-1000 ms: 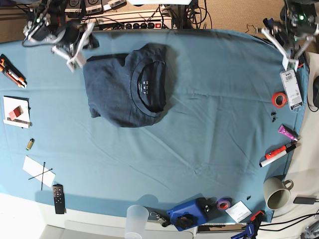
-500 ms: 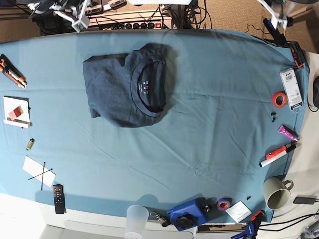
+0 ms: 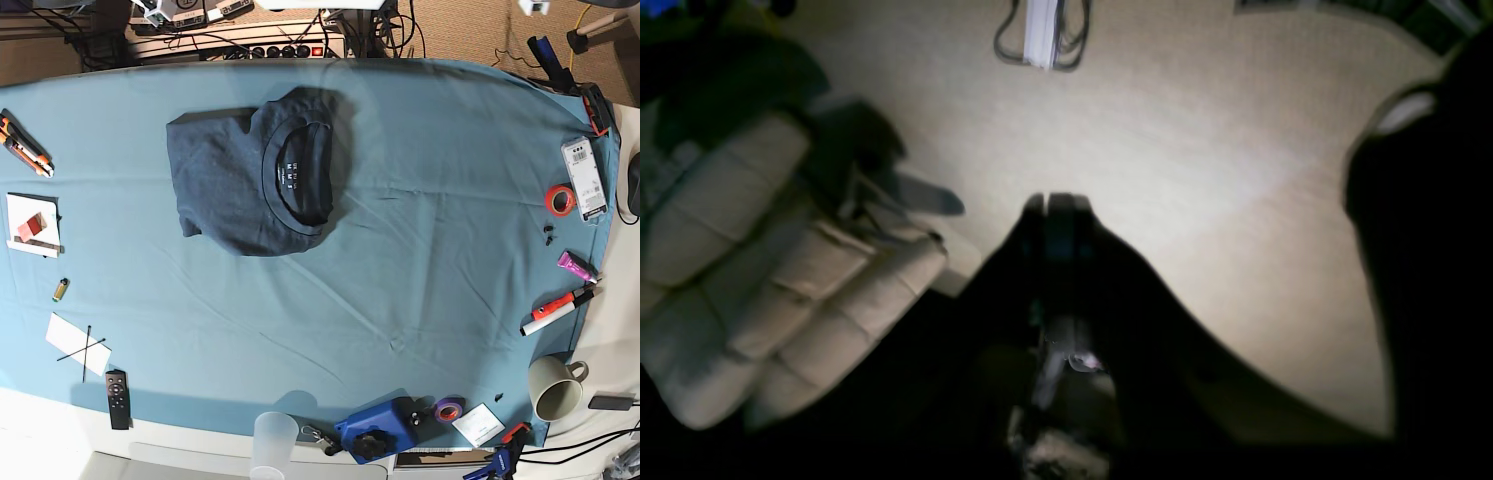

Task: Fold the T-shirt properly

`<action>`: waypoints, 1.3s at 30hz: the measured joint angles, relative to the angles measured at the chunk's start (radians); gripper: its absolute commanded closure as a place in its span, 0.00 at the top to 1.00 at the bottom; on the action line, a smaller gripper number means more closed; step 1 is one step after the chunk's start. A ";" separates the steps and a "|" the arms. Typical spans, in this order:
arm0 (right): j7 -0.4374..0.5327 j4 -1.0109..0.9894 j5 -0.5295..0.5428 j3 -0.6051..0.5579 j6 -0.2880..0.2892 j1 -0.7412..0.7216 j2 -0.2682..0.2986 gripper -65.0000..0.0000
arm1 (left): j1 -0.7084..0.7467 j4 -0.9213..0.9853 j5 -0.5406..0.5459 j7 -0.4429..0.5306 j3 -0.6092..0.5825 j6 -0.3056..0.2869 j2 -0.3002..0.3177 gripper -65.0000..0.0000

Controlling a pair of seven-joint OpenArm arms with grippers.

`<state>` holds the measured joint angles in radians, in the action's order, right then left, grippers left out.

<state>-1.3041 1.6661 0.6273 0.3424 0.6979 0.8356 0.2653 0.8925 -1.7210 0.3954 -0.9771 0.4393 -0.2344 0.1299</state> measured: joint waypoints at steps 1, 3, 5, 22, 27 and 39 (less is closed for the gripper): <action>0.000 -0.047 0.000 -0.001 0.000 -0.023 0.000 0.00 | -0.020 0.041 -0.019 0.022 -0.017 0.000 0.000 0.00; 0.001 -0.143 -0.008 -0.002 0.000 -0.069 0.000 0.00 | -0.061 0.130 -0.078 0.044 -0.050 0.000 -0.003 0.00; 0.000 -0.239 -0.027 -0.002 -0.002 -0.117 0.000 0.00 | -0.103 0.228 -0.118 0.071 -0.084 0.018 -0.002 0.00; 0.516 -0.738 -0.451 -0.351 -0.010 -0.397 0.042 0.00 | -0.445 0.930 -0.301 0.602 -0.163 0.027 -0.001 0.00; 0.673 -0.880 -0.517 -0.491 -0.008 -0.468 0.025 0.00 | -0.485 1.098 -0.340 0.786 -0.163 0.063 0.001 0.00; 1.109 -1.111 -0.661 -0.539 -0.335 -0.548 -0.056 0.00 | -0.576 1.254 -0.339 0.945 -0.163 0.061 0.017 0.00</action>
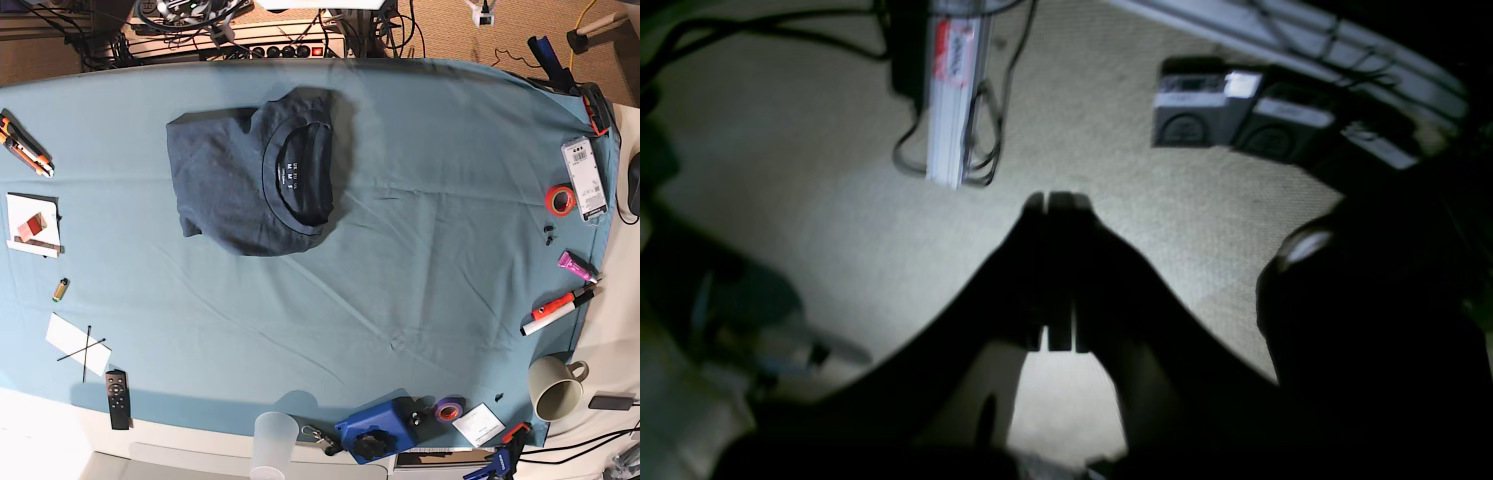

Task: Fold the T-shirt properly

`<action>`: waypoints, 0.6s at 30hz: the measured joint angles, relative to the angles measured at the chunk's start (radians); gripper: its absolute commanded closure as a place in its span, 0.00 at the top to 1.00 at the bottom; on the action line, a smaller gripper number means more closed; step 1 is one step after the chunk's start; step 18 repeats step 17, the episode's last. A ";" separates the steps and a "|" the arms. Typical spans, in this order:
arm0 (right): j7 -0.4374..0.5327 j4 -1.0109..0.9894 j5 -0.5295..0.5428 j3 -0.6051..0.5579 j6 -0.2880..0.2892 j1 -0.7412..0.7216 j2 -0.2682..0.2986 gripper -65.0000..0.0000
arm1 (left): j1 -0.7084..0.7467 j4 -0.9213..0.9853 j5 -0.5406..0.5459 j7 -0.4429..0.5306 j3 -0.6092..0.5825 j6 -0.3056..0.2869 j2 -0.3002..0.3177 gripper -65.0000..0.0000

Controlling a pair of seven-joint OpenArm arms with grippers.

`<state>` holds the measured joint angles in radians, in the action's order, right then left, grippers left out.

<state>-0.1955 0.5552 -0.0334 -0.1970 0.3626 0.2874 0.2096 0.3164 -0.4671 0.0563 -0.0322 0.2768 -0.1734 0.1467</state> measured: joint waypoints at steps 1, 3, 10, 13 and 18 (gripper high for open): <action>0.011 -0.008 -0.013 0.000 -0.011 -0.002 -0.005 0.00 | -0.003 -0.001 0.000 0.001 0.000 0.000 0.002 0.00; 0.021 -0.012 -0.023 0.000 -0.032 -0.003 -0.013 0.00 | -0.005 -0.002 0.000 0.003 0.000 0.000 0.007 0.00; 0.025 -0.012 -0.023 0.000 -0.030 -0.010 -0.006 0.00 | -0.002 -0.004 0.000 0.004 0.000 0.000 0.008 0.00; 0.042 -0.012 -0.023 0.000 -0.030 -0.011 -0.005 0.00 | -0.002 -0.005 0.000 0.004 0.000 0.000 0.008 0.00; 0.039 -0.012 -0.022 0.000 -0.030 -0.021 -0.005 0.00 | -0.003 -0.005 0.000 0.004 0.000 0.000 0.007 0.00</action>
